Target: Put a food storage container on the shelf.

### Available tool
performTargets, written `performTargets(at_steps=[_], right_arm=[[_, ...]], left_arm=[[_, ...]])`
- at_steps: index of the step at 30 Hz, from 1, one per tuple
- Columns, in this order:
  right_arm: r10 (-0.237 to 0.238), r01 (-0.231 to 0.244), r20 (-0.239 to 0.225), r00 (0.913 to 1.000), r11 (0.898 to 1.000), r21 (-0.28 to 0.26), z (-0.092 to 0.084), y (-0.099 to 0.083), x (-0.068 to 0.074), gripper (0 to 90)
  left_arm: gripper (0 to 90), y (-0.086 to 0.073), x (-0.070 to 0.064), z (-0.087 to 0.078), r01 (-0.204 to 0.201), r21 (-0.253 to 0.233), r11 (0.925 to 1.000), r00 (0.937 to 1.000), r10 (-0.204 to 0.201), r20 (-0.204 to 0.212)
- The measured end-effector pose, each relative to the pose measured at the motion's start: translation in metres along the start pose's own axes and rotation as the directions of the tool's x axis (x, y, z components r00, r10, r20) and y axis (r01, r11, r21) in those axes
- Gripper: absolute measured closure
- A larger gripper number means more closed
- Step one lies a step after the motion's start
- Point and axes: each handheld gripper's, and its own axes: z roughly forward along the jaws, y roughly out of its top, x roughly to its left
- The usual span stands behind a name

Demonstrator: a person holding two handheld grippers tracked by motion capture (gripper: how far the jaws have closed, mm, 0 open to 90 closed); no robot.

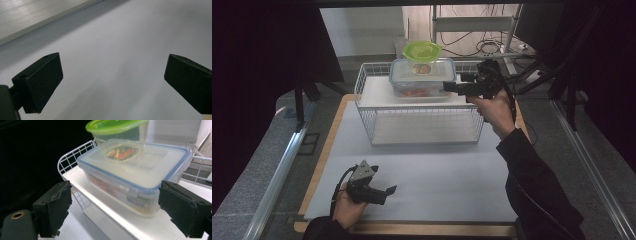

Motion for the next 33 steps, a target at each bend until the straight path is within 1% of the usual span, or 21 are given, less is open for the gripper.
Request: performTargets(at_steps=[6, 11, 19, 26, 29, 33], right_arm=[[-0.042, 0.042, 0.007, 0.9991, 0.999, 0.01, -0.005, -0.017, 0.008, 9.6], [-0.09, 0.089, 0.018, 0.9958, 0.996, 0.019, -0.007, -0.034, 0.013, 8.5], [-0.159, 0.157, 0.039, 0.9865, 0.986, 0.048, -0.01, -0.061, 0.017, 6.6], [-0.167, 0.165, 0.03, 0.9856, 0.984, 0.061, -0.015, -0.092, 0.013, 4.4], [-0.172, 0.169, 0.036, 0.9845, 0.983, 0.07, -0.015, -0.104, 0.01, 3.2], [-0.165, 0.163, 0.037, 0.9856, 0.985, 0.053, -0.018, -0.119, 0.007, 3.1]], left_arm=[[1.8, 0.0, -0.001, 0.0, -0.004, -0.011, 0.9999, 1.0, 0.004, 0.006], [1.7, 0.0, -0.001, 0.0, -0.008, -0.017, 0.9998, 0.9999, 0.008, 0.01], [1.6, -0.001, -0.001, 0.001, -0.02, -0.009, 0.9998, 0.9998, 0.02, 0.001], [1.3, -0.001, -0.001, 0.0, -0.033, -0.015, 0.9994, 0.9995, 0.033, -0.002], [1.2, -0.001, -0.001, 0.001, -0.035, -0.011, 0.9993, 0.9994, 0.035, -0.006], [1.0, -0.001, -0.002, 0.001, -0.04, -0.007, 0.9992, 0.9992, 0.04, -0.008]])
